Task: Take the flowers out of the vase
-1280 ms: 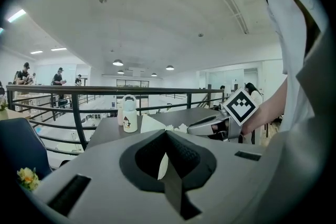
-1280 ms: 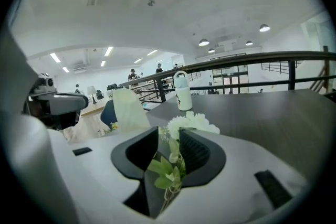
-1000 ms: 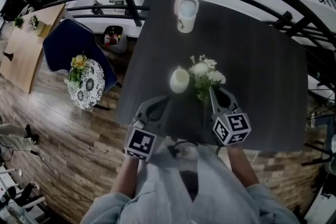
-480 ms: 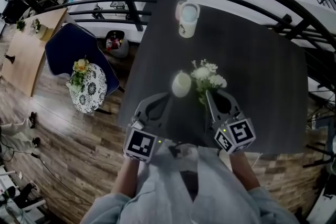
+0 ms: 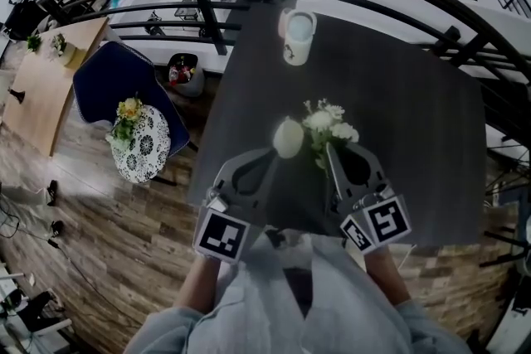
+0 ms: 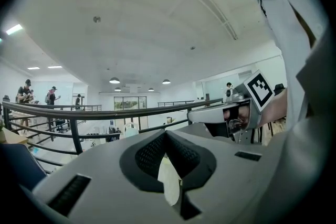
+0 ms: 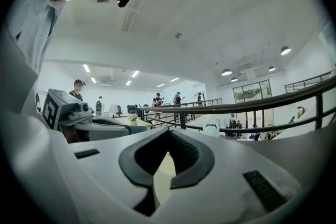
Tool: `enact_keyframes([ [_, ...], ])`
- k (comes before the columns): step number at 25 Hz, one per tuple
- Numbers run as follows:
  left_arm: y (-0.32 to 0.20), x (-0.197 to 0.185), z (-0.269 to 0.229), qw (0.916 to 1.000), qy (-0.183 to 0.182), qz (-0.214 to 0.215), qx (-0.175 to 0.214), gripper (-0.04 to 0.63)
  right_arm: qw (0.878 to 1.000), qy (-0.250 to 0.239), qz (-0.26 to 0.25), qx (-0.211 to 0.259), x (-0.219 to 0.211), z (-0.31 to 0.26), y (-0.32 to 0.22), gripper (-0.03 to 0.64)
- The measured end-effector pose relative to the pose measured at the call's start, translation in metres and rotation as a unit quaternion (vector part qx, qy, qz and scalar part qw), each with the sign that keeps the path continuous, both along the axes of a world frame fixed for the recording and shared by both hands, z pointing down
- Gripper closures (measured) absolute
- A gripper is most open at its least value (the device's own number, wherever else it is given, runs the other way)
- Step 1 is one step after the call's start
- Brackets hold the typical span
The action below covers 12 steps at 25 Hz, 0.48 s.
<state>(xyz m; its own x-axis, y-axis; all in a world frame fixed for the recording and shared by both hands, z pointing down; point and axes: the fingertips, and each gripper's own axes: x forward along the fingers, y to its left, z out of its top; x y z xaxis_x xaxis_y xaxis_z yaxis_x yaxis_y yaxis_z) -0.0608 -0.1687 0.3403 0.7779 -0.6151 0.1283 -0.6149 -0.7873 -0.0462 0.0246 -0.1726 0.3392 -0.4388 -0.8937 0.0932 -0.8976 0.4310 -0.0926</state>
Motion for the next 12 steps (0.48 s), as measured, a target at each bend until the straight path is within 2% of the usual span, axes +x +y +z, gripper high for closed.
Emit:
enact_keyframes([
  [6, -0.0011, -0.0033, -0.0082, 1.0000, 0.003, 0.003, 0.005, 0.604, 0.999, 0.028, -0.002, 0.020, -0.0044, -0.0093, 0.0034, 0.617],
  [12, -0.0006, -0.0029, -0.0076, 1.0000, 0.000, 0.004, 0.005, 0.604, 0.999, 0.033, -0.001, 0.016, -0.0037, -0.0060, 0.0047, 0.617],
])
